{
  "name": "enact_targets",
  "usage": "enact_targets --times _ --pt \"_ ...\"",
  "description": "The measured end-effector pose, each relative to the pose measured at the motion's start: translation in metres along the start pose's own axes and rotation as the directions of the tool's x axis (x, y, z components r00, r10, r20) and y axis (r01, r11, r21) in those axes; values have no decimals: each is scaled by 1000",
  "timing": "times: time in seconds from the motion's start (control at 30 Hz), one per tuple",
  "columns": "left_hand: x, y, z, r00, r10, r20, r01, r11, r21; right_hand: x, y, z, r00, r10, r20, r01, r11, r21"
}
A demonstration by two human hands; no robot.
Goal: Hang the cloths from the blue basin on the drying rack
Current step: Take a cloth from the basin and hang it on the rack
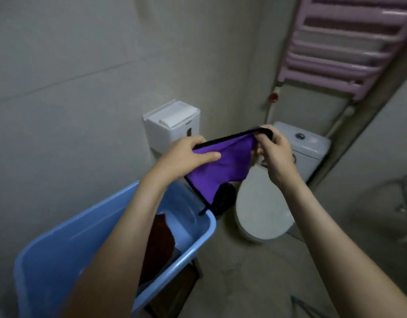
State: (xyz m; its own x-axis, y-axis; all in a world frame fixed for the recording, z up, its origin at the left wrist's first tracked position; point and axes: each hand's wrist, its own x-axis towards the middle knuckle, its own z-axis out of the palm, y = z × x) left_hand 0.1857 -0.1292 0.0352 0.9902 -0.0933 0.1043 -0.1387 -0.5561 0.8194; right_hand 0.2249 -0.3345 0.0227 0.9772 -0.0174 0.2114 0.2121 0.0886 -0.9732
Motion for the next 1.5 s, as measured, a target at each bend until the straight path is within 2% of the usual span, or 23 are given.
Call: enact_targets --times 0.1,0.2,0.37,0.47,0.6,0.77,0.9,1.1,1.2,1.27,1.37,1.5 --pt "14 35 36 988 106 112 -101 993 -55 -14 -16 -56 989 -61 -137 50 995 -84" --pt "23 77 86 940 204 272 -184 978 -99 -43 -33 -125 950 -105 -293 55 983 -175" --pt "20 134 170 856 269 441 -252 963 -99 -110 -51 -224 866 -165 -473 23 956 -292" --pt "5 163 221 785 303 541 -277 952 -131 -159 -59 -276 807 -177 -563 -36 937 -347" --pt "-27 201 291 647 348 678 -295 935 -198 -237 -72 -342 683 -216 -698 -119 910 -398" --pt "-62 239 349 531 424 734 -386 892 -235 -305 -86 -390 584 -236 -777 -165 902 -398" --pt "-81 263 390 475 480 737 -475 845 -244 -345 -93 -424 512 -237 -825 -188 907 -377" --pt "-92 283 433 493 539 683 -538 806 -247 -363 -87 -464 458 -213 -863 -237 906 -349" --pt "-90 292 457 525 569 633 -523 802 -288 -362 -80 -484 416 -200 -887 -256 910 -326" --pt "-86 295 474 516 583 627 -526 794 -306 -361 -77 -496 398 -196 -896 -272 908 -320" --pt "-77 298 501 455 597 661 -538 775 -330 -358 -69 -517 340 -175 -924 -305 909 -285" --pt "-66 289 540 349 529 774 -504 802 -321 -356 -43 -543 255 -130 -958 -394 891 -225"
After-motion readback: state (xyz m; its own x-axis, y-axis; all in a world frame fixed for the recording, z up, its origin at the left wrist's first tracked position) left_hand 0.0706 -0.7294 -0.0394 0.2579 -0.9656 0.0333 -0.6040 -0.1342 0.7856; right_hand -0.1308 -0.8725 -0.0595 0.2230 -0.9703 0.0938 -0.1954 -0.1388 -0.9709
